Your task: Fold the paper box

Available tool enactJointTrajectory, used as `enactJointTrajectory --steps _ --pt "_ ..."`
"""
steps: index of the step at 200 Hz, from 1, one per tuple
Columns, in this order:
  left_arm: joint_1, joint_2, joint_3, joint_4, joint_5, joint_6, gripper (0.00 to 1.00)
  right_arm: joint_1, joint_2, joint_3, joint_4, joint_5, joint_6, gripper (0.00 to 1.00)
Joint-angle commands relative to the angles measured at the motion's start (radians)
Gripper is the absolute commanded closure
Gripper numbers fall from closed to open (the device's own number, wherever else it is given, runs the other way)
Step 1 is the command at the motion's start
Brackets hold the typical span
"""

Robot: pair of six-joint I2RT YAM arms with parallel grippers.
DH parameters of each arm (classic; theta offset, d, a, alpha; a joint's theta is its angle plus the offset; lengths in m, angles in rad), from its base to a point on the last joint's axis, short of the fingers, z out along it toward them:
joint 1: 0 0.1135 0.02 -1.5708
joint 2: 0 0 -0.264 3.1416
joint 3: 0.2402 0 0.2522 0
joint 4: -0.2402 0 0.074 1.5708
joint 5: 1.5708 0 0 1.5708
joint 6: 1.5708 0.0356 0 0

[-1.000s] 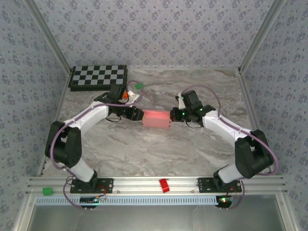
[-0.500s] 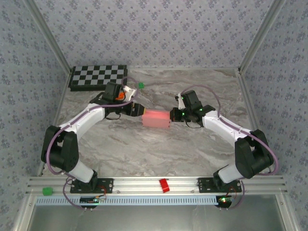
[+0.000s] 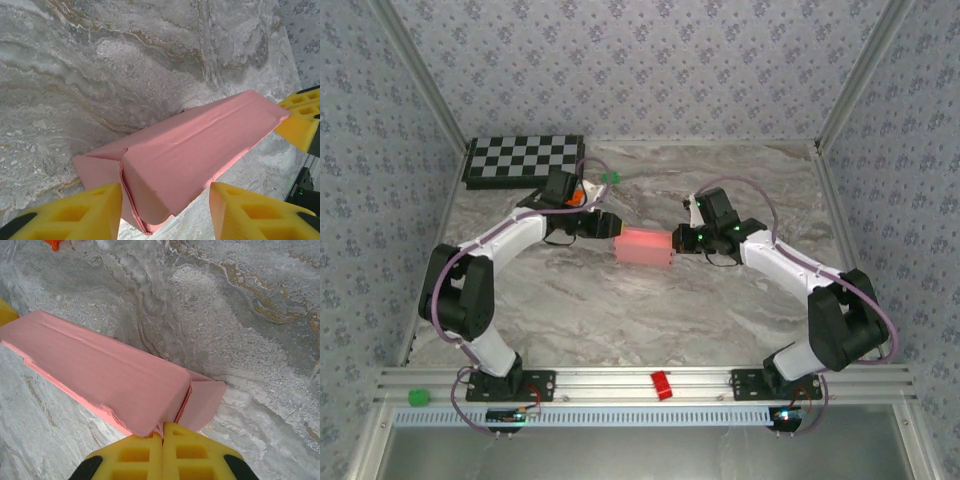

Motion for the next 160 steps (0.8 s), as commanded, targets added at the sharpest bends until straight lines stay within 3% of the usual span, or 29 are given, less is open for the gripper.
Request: enactJointTrajectory --steps 1,29,69,160 --pt "0.005 0.007 0.019 -0.028 -0.003 -0.003 0.52 0.011 -0.011 -0.004 -0.044 0.001 -0.005 0.84" --pt "0.004 0.008 0.007 -0.021 -0.006 -0.010 0.53 0.011 -0.046 -0.007 -0.032 0.000 -0.007 0.71" --pt "0.004 0.009 0.000 -0.009 -0.004 -0.019 0.54 0.002 -0.079 -0.009 0.001 -0.016 -0.004 0.60" --pt "0.004 0.009 -0.010 -0.013 -0.004 -0.016 0.54 -0.050 -0.004 0.033 0.030 -0.058 0.045 0.59"
